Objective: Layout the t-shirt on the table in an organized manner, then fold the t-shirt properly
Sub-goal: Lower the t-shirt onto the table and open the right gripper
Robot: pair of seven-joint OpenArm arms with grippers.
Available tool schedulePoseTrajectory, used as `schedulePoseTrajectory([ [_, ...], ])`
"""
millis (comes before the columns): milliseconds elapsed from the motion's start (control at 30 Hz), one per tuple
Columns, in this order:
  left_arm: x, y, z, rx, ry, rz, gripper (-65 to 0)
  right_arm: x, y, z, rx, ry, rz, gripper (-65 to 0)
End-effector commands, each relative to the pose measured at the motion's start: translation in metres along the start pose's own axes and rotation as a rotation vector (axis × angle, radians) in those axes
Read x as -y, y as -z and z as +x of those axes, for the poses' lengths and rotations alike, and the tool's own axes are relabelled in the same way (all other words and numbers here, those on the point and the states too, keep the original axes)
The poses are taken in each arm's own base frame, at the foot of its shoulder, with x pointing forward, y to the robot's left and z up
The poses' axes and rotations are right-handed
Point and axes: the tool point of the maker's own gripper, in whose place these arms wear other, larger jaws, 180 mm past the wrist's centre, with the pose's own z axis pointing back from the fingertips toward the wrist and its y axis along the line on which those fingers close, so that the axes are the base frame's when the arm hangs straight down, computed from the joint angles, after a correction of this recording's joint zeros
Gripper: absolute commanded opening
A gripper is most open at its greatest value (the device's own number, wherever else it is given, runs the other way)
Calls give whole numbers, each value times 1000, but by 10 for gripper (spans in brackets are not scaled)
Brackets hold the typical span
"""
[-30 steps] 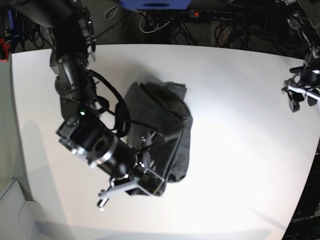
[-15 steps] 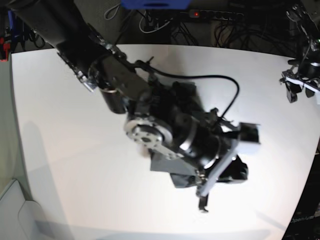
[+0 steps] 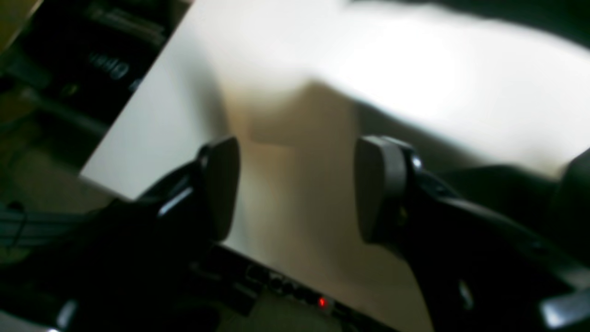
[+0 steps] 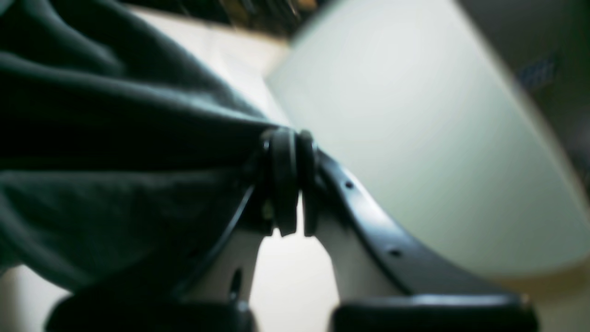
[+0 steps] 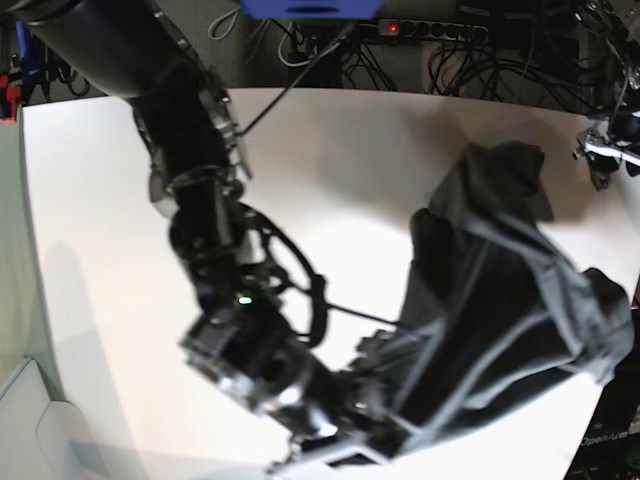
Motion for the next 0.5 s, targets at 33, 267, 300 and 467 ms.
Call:
schedulePoseTrajectory([
  [33, 4, -2, 18, 63, 8, -19, -269, 3, -7, -25, -4, 56, -4, -650],
  [267, 12, 3, 27, 83, -3, -37, -269, -84, -16, -148, -183, 297, 148, -648],
  [300, 12, 3, 27, 84, -1, -37, -268, -88, -18, -156, -195, 315, 151, -641],
  [467, 15, 4, 29, 87, -2, -47, -266, -67, -31, -206, -325, 402, 80, -452],
])
